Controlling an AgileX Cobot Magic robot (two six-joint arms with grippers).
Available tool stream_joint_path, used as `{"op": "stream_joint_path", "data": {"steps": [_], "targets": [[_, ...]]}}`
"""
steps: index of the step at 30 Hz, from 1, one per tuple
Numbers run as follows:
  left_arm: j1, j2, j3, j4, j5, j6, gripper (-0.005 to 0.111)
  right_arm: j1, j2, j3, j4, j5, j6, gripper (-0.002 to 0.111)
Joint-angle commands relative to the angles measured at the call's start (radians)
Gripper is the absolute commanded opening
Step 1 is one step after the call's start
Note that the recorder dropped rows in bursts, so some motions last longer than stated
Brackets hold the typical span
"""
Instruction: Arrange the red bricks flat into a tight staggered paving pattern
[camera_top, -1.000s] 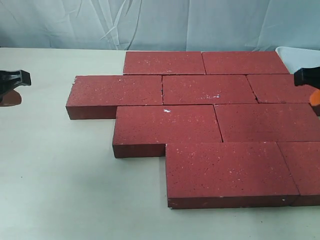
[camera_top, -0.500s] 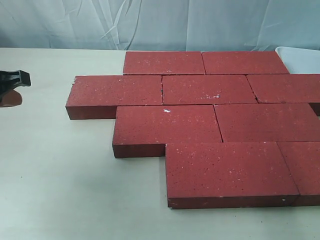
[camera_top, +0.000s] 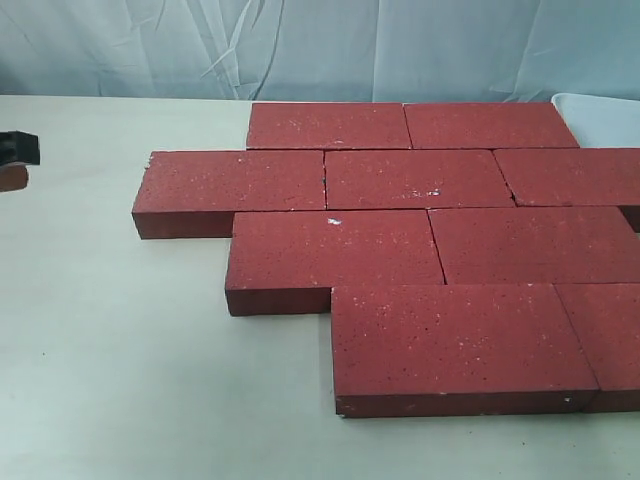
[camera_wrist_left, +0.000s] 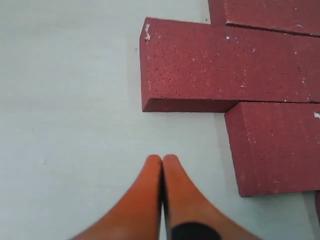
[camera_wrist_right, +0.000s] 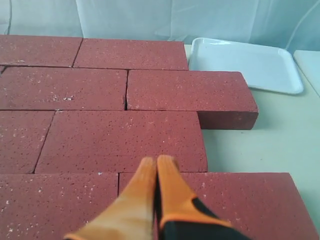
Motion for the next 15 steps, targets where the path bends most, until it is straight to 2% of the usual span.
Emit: {"op": "stream_joint_path", "data": {"steps": [1, 9, 15], "targets": [[-0.019, -0.188, 0.037, 0.125, -0.009, -0.002, 0.0, -0.004, -0.005, 0.003, 0.036, 0.002, -0.001, -0.001], [-0.019, -0.572, 0.261, 0.19, -0.234, -0.002, 0.0, -0.004, -0.005, 0.003, 0.041, -0.026, -0.001, -0.001], [-0.019, -0.64, 0.286, 0.22, -0.229, -0.002, 0.0, -0.004, -0.005, 0.003, -0.01, -0.102, -0.001, -0.001]]}}
